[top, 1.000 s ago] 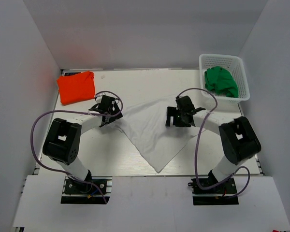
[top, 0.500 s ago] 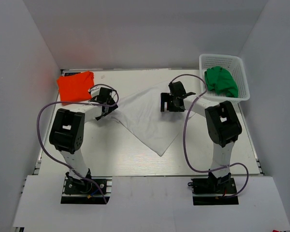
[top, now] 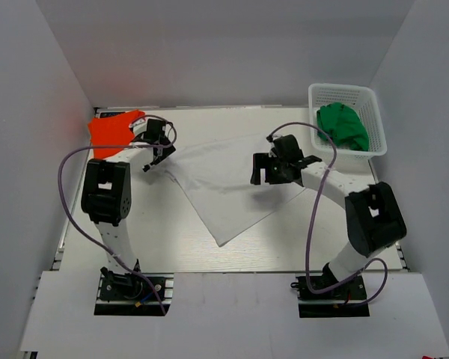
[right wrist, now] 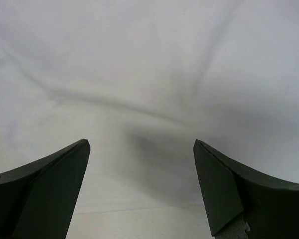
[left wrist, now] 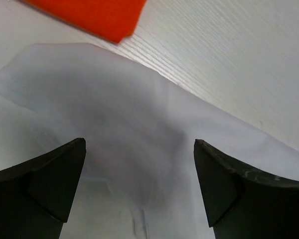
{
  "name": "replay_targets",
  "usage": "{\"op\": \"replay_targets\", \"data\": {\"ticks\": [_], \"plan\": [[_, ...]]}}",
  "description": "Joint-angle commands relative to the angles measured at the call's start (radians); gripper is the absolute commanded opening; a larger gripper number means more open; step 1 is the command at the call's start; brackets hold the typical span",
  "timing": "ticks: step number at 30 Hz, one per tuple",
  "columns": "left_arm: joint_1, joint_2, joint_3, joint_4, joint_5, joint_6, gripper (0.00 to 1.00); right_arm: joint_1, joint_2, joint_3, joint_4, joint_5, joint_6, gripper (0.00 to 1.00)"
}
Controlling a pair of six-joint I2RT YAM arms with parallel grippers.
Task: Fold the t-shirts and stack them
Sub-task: Flatten out the tshirt
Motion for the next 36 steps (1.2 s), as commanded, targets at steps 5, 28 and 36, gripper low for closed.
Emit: {"op": "replay_targets", "data": {"ticks": [5,28,36], "plan": [[-0.049,-0.399,-0.188,0.175,0.328,0.187,0.99,-0.059,-0.140,0.003,0.012,0.180,0.079,0.90],[-0.763,-0.520,-0.530,-0.090,0.480,0.270,0.98,-0.400,-0.171,-0.089,-0.046,0.206,0.113,0.90],[-0.846,-0.408,-0.491,-0.118,0.405,0.201,0.86,-0.424,-0.158,-0.106,-0.034,0.207,0.116,0.90]]}}
